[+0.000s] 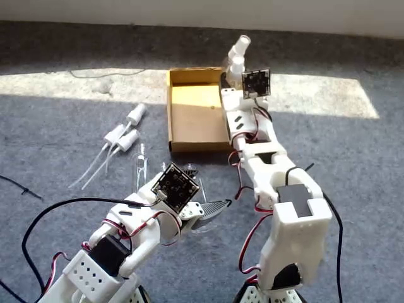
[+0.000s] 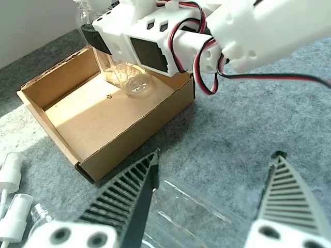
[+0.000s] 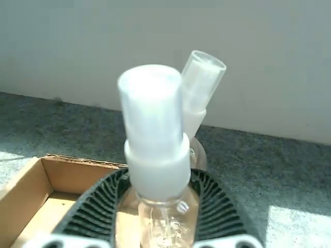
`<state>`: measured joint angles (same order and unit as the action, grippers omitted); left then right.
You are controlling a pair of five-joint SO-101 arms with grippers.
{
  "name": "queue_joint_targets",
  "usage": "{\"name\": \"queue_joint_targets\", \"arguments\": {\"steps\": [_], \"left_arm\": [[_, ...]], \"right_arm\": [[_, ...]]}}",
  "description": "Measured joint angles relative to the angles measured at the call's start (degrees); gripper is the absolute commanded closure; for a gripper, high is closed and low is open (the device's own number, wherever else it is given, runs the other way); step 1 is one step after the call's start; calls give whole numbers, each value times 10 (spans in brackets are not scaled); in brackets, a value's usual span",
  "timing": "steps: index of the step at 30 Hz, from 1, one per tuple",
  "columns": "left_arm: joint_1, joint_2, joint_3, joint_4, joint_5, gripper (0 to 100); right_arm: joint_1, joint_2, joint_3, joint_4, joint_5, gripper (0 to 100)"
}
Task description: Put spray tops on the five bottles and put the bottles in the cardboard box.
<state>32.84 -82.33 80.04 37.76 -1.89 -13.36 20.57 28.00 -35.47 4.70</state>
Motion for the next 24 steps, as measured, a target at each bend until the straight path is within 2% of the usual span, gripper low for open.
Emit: {"name": "queue_joint_targets", "arguments": {"steps": [7,14,24], "left_arm": [[0,0,0,0,0,702],[0,0,0,0,0,702],[0,0,0,0,0,702]], "right_arm": [[2,0,0,0,2,985],[1,0,0,0,2,843],[1,0,0,0,2,837]]}}
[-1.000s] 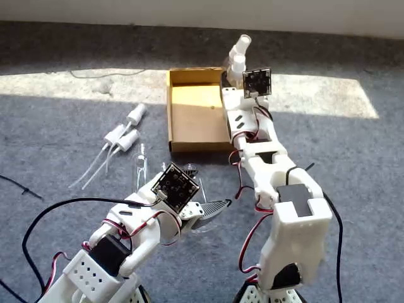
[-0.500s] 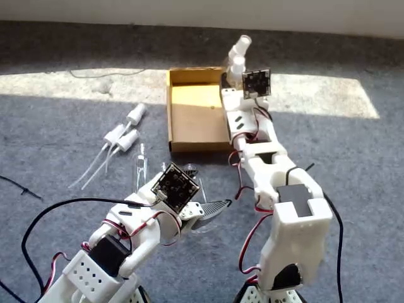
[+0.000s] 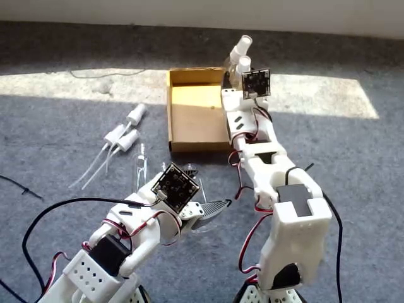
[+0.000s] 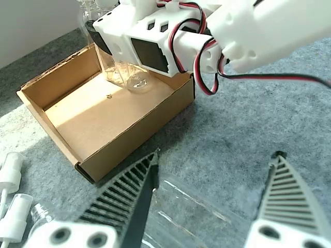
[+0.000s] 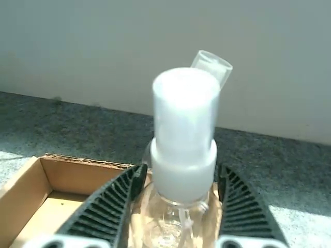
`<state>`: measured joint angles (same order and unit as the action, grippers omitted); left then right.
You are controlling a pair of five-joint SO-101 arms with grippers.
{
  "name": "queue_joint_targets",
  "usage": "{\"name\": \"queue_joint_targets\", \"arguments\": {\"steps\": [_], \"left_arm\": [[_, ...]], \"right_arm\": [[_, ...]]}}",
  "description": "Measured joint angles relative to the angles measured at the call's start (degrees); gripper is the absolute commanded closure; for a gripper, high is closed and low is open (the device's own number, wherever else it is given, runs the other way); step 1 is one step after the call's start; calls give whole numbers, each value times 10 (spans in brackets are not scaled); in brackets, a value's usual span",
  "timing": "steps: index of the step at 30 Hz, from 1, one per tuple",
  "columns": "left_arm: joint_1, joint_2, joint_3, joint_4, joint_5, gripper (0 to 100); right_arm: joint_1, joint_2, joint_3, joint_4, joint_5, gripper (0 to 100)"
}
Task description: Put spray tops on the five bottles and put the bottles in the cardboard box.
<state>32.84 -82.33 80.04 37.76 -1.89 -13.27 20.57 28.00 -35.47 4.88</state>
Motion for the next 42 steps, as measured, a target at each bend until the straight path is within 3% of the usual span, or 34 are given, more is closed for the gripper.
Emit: {"name": "queue_joint_targets", "arguments": {"steps": [9,16,34,42], "left_arm": [[0,0,0,0,0,702],[0,0,0,0,0,702],[0,0,0,0,0,702],[0,0,0,0,0,702]], "right_arm": [[0,0,0,0,0,834],[0,0,0,-4,0,711],[0,-17,0,-3,0,711],[0,-114,0,99,0,711]]}}
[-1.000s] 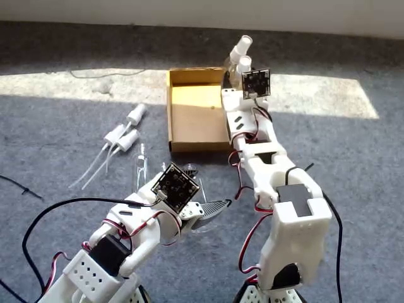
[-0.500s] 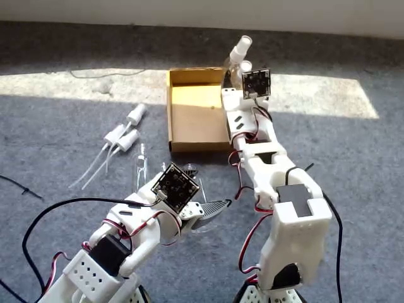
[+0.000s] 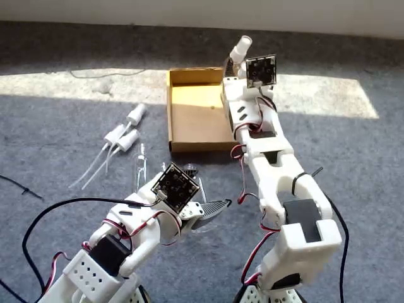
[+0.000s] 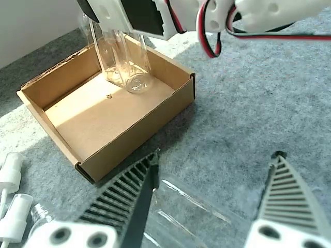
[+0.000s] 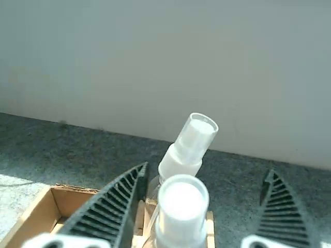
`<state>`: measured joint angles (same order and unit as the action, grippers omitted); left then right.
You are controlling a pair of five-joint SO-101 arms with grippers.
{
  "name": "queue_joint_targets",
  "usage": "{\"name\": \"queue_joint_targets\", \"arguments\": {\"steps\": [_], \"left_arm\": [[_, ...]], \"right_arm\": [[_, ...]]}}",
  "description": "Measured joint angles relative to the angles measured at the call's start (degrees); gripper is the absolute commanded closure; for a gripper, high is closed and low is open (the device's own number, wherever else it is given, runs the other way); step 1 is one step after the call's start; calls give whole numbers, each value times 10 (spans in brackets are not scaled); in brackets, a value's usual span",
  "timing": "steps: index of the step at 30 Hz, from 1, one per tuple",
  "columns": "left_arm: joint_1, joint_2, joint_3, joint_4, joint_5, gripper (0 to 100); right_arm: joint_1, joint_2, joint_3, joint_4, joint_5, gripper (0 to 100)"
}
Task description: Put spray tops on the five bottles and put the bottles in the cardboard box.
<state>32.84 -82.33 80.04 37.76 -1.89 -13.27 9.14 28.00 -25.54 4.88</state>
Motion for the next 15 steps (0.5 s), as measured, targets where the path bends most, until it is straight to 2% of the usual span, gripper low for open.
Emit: {"name": "queue_joint_targets", "arguments": {"steps": [7,15], "left_arm": [[0,0,0,0,0,702],[-18,0,0,0,0,702]], "right_arm": [[4,-76,0,98,0,713],[-14,-249,-2,367,0,713]]}}
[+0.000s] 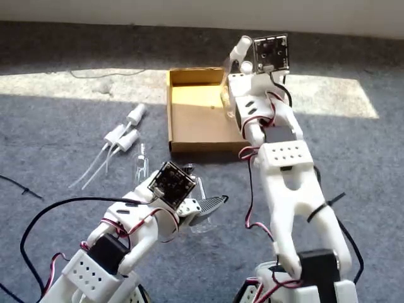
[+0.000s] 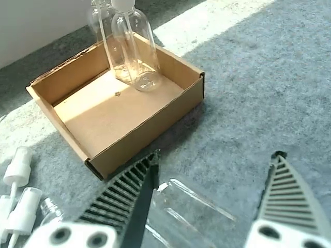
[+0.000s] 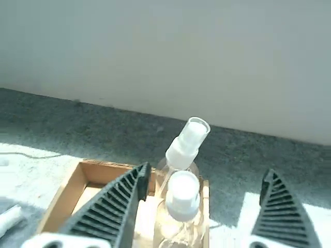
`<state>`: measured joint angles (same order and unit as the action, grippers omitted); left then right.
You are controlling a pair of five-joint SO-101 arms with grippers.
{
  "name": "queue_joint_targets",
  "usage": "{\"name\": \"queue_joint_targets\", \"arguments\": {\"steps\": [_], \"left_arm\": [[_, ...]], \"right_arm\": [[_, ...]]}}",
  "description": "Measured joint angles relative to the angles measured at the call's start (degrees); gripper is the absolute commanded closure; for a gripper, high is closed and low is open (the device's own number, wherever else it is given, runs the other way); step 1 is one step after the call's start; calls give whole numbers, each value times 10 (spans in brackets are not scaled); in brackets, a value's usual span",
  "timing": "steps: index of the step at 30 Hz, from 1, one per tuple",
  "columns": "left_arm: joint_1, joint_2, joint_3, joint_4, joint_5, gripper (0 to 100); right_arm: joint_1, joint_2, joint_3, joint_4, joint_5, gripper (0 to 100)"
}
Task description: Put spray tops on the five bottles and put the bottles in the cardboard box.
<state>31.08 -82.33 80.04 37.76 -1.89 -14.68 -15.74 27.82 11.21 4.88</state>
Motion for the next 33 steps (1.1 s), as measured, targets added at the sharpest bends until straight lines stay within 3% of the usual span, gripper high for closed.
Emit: {"name": "queue_joint_targets", "arguments": {"steps": [3,6,9,12,15,20,24,30,33], "left_arm": [[-51,0,-4,0,0,702],[-150,0,-42,0,0,702],[-304,7,-118,22,0,702],[-463,60,-212,100,-4,702],[-569,156,-311,171,-54,702],[-661,382,-496,255,-138,702],[-714,556,-613,273,-183,702],[-792,709,-677,269,-236,702],[-835,757,-678,227,-244,702]], "right_arm": [[-32,-75,0,103,0,713],[-67,-142,1,191,0,713],[-104,-182,29,284,0,713],[-146,-186,44,356,0,713],[-196,-169,45,418,0,713],[-244,-64,30,508,-31,713],[-243,40,-24,551,-69,711],[-243,154,-117,592,-109,711],[-243,174,-138,595,-117,711]]}}
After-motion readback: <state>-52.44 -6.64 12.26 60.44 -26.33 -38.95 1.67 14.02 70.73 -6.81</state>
